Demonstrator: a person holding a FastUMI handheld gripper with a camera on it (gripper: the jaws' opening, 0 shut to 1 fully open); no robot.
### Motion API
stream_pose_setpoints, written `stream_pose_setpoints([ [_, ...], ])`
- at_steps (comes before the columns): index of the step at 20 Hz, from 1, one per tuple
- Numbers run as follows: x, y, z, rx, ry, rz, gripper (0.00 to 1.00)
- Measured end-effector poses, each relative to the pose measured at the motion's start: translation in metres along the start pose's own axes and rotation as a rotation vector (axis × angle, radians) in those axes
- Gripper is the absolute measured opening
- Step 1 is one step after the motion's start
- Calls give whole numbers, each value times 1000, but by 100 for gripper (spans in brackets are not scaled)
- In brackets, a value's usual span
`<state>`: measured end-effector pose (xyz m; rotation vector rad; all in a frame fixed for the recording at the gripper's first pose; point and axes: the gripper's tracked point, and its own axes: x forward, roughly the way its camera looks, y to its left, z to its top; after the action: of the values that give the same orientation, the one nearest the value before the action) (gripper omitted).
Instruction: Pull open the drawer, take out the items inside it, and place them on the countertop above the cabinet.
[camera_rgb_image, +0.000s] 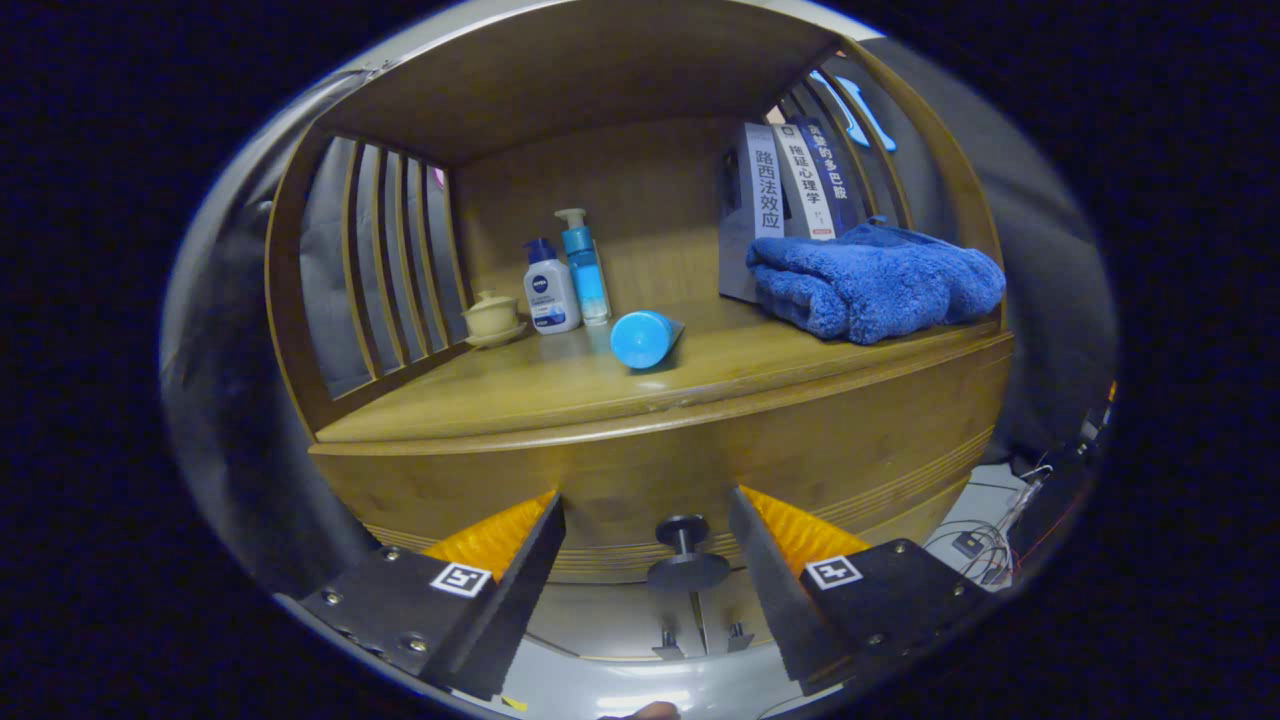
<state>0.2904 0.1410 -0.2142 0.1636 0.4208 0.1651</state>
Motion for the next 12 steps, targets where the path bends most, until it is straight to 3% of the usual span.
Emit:
stream_pose_setpoints([
  [12, -4, 11, 5, -13, -19, 20, 97],
])
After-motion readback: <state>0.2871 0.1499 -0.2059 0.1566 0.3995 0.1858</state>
